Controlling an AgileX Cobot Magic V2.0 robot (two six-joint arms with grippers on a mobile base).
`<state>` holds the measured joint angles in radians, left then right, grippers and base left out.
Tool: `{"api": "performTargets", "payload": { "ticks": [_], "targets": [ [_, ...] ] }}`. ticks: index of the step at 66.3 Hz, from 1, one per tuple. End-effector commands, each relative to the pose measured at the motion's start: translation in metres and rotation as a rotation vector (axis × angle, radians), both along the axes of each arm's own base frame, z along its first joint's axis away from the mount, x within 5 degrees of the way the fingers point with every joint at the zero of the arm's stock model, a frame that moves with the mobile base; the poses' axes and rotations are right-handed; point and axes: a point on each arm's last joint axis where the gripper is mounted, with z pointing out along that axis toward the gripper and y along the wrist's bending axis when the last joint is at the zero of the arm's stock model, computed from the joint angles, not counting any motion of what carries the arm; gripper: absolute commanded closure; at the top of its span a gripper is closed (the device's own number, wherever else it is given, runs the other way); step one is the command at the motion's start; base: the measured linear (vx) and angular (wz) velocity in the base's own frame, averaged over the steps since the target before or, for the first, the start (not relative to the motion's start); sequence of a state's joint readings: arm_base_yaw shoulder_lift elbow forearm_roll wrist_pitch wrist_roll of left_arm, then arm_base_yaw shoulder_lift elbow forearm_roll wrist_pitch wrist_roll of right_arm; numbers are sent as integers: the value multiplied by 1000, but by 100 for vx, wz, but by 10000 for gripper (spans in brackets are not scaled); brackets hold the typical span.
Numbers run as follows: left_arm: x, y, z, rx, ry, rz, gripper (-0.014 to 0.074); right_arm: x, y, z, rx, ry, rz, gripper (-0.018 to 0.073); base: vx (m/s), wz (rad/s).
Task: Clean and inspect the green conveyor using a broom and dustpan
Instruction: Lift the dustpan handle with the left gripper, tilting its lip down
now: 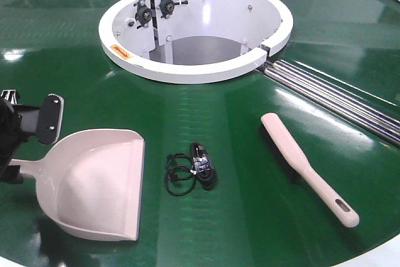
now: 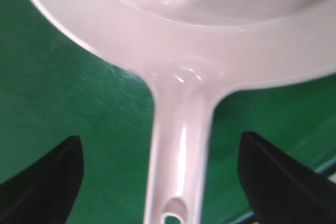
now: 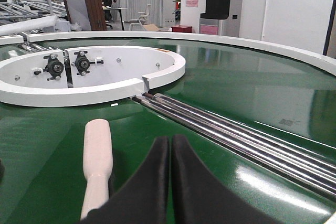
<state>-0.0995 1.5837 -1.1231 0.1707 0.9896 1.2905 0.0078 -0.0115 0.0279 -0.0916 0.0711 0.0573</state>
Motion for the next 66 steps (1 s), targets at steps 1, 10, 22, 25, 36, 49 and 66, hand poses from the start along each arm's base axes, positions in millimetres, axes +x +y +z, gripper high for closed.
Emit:
{"api": "performTargets", "payload": {
  "ticks": [1,10,22,25,36,49,66],
  "targets": [
    [3,-4,11,-13,-64,-41,41,-1,0,6,-3,-79,0,568,0,0],
    [5,-4,2,4,-7,-80,64,-1,0,6,-3,-79,0,568,0,0],
    [10,-4,-10,5,28,-81,66,-1,0,6,-3,-79,0,568,0,0],
    [11,-5,-14,6,41,-81,68,-1,0,6,-3,-79,0,568,0,0],
    [15,-5,-26,12,75,-83,118,-1,0,6,-3,-79,0,568,0,0],
    [17,-5,-28,10,68,-85,307,-1,0,6,-3,-79,0,568,0,0],
    [14,-6,-13,23,22,-97,605,-1,0,6,-3,-79,0,568,0,0]
  ]
}}
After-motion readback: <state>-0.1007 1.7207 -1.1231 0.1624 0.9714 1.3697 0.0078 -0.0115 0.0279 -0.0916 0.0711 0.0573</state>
